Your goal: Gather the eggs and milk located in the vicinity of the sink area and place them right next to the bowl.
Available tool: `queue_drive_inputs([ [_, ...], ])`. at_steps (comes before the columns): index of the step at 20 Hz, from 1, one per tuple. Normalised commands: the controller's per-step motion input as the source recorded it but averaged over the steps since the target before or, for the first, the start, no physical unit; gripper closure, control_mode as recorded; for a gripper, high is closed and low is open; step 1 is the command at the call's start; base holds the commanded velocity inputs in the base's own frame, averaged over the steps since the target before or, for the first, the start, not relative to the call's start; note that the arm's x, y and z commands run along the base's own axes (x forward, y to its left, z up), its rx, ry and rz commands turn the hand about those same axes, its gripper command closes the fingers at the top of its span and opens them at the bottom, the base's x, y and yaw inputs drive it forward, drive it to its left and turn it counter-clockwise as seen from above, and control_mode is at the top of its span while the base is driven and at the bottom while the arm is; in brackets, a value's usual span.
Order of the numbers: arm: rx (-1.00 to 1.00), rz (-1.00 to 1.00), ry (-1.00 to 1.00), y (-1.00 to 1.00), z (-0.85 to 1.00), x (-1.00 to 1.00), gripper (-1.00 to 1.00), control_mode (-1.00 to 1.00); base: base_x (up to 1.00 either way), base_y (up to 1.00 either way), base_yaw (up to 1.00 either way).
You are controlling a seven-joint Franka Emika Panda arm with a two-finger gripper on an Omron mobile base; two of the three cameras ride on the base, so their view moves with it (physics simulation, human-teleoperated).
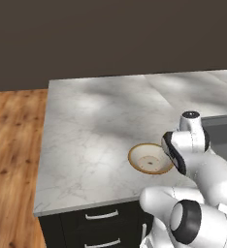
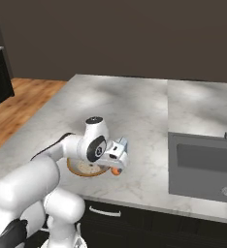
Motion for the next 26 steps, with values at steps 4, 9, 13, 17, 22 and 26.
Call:
queue_drive_inputs([
  [4,0.40,-0.19,-0.13,0.04,0.02,-0.07,-1.00,-1.00,0.00,0.00,0.00],
  [9,0.00,0.00,-0.02,0.11,0.01,0.00,-1.00,-1.00,0.00,0.00,0.00],
  [13,0.00,0.01,0.00,-0.07,0.00,0.00,-1.00,-1.00,0.00,0.00,0.00],
  [17,0.00,0.02,-0.02,-0.41,0.00,0.00,-1.00,-1.00,0.00,0.00,0.00],
  [22,0.00,0.01,-0.03,-0.17,0.00,0.00,-1.00,1.00,0.00,-0.80,0.10],
  [26,0.00,0.00,0.00,0.00,0.00,0.00,-1.00,1.00,0.00,-1.00,0.15],
])
